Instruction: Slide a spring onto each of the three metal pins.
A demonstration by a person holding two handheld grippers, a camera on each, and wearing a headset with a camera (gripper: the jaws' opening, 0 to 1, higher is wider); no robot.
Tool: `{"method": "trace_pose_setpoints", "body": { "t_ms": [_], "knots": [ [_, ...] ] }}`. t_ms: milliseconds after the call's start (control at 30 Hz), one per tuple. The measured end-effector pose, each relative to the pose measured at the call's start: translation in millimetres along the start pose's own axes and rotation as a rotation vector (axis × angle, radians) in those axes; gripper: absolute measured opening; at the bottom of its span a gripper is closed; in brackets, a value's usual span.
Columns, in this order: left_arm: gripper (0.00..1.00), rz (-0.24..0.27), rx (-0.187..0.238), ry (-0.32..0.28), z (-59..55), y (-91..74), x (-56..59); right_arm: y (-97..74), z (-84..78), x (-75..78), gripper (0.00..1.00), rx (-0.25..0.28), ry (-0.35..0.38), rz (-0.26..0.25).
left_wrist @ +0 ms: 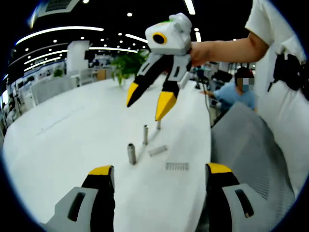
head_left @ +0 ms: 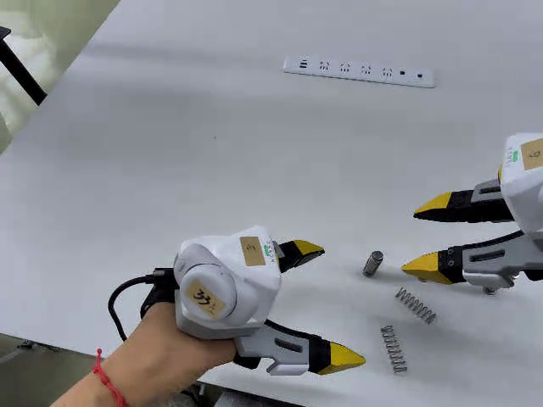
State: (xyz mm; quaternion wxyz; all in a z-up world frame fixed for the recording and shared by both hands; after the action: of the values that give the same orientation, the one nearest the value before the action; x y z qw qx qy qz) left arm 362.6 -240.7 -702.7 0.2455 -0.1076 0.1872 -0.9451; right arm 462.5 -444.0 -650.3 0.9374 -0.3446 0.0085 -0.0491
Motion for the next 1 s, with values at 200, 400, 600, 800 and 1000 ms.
{"method": "trace_pose_setpoints", "body": {
  "t_ms": [200,400,600,800,1000],
  "knots": [
    [0.77,-0.012,-0.037,0.035,5.2,2.3,7.1,-30.3,-16.0,-12.5,0.52,0.076,0.056,-0.036],
    [0.75,-0.026,-0.085,0.08,9.8,5.0,15.3,-62.0,-43.1,-21.8,0.56,0.135,0.111,-0.079],
    [0.71,-0.057,-0.144,0.15,14.6,10.7,20.2,-93.1,-70.6,-28.2,0.64,0.206,0.166,-0.117],
    [0.63,-0.12,-0.233,0.249,14.5,23.1,23.3,-118.9,-100.6,-36.1,0.73,0.253,0.218,-0.152],
    [0.56,-0.234,-0.333,0.399,13.1,44.4,27.2,-137.3,-132.8,-43.2,0.75,0.271,0.278,-0.201]
  ]
}}
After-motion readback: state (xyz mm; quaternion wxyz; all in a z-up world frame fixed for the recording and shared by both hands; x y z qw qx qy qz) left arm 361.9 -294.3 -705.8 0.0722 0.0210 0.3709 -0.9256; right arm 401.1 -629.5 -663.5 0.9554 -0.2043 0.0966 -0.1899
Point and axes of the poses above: the centre of the closed fingertips' face, and the gripper's own axes: y roughly forward along the fingers, x roughly to its right, z roughly out of its top, the point moved 10 cm from there along -y, roughly backward along the fingers, and after that the axes turned 6 degrees about x, right-handed, at the moved point
